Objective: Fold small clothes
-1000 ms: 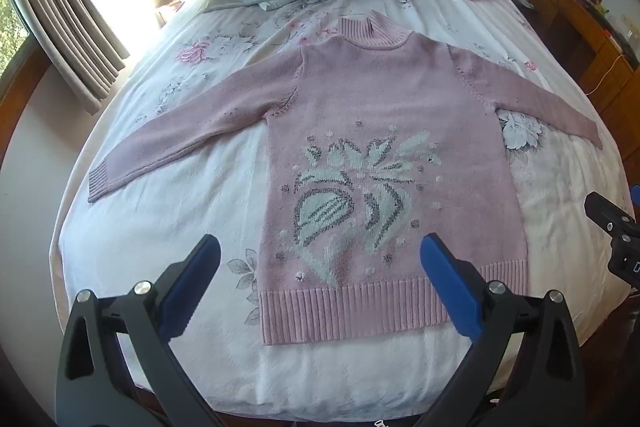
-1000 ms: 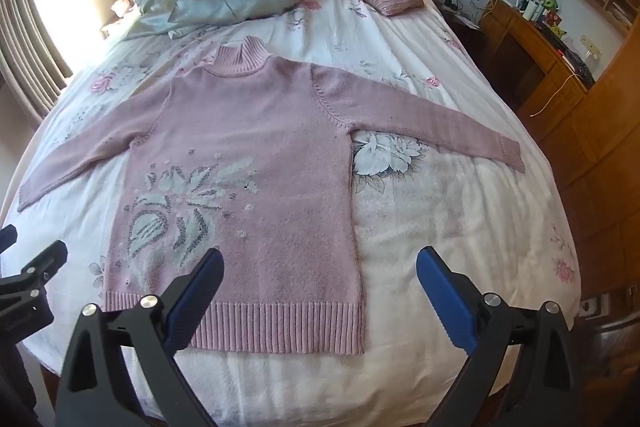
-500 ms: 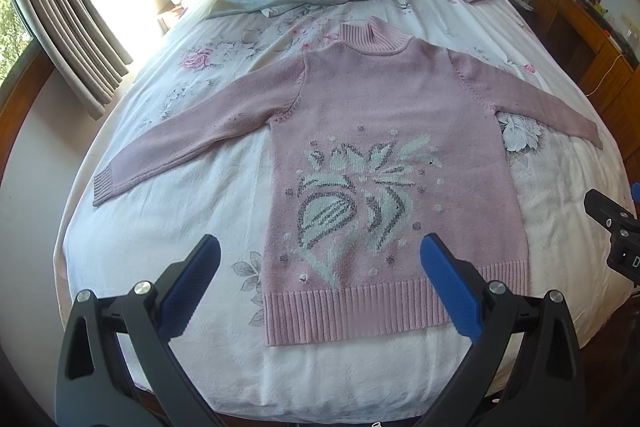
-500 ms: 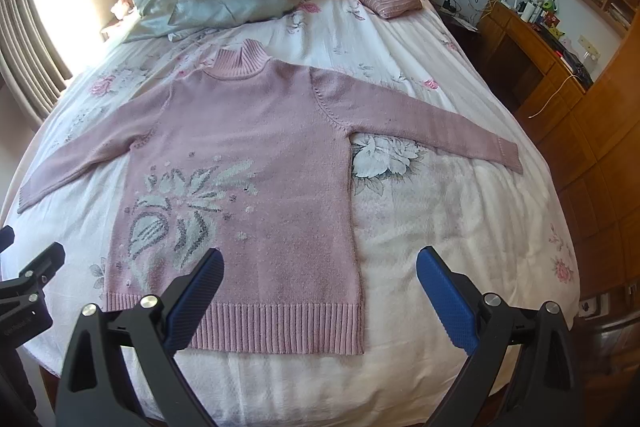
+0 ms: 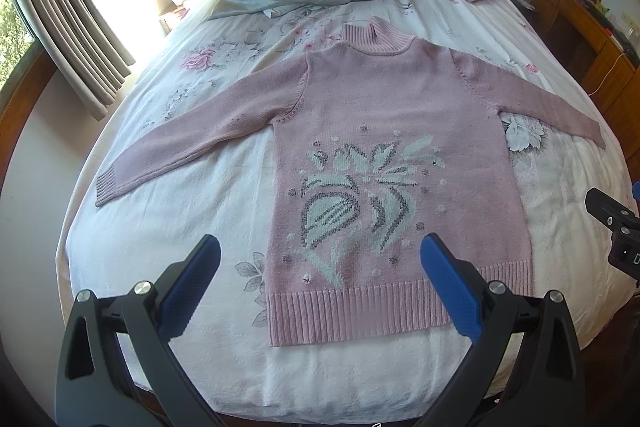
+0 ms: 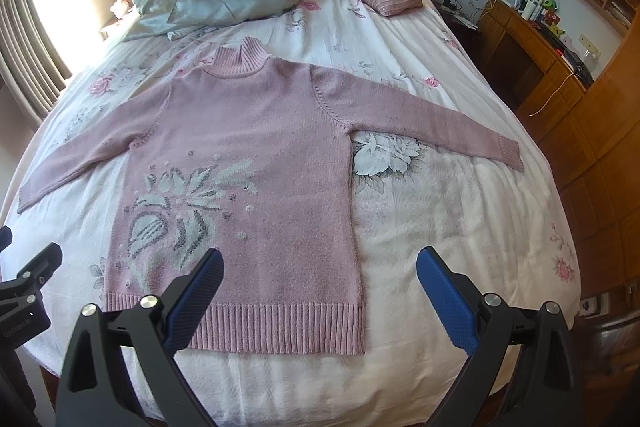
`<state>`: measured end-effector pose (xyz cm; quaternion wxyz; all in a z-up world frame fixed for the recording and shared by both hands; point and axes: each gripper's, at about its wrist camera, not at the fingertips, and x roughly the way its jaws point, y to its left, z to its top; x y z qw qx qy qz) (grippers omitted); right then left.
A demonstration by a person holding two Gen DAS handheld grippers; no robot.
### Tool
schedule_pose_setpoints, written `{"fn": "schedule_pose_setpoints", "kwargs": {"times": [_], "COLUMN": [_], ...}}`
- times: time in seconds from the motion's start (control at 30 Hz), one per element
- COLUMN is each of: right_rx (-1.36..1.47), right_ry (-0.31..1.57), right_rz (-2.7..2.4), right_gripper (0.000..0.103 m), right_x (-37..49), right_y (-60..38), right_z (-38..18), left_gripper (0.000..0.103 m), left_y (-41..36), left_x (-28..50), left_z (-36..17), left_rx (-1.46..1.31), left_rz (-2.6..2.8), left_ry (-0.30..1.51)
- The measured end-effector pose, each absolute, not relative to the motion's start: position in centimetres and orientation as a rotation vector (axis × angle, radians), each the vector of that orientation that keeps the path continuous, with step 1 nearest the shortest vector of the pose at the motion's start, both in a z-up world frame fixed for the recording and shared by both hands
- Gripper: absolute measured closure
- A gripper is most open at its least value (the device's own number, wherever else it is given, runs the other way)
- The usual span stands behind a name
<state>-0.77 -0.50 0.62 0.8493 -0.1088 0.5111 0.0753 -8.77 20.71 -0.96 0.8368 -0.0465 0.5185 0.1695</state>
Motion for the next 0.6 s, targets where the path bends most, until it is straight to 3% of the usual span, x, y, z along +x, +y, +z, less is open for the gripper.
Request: {"fn": "schedule_pose_setpoints", "kwargs": {"times": [0.6], "right_rx": [-0.231], "right_ry": [1.078], "right_rz": [0.16], "right_gripper": [0.005], "right_x": [-0.53], "right_y": [-0.24], "right_z": [0.09], "left_gripper": [0.004], "left_y": [21.05], "left_x": [-8.68], "left_z": [-1.13], "left_rx": [-0.095], "left_rz": [0.366], "left_ry": [1.093]}}
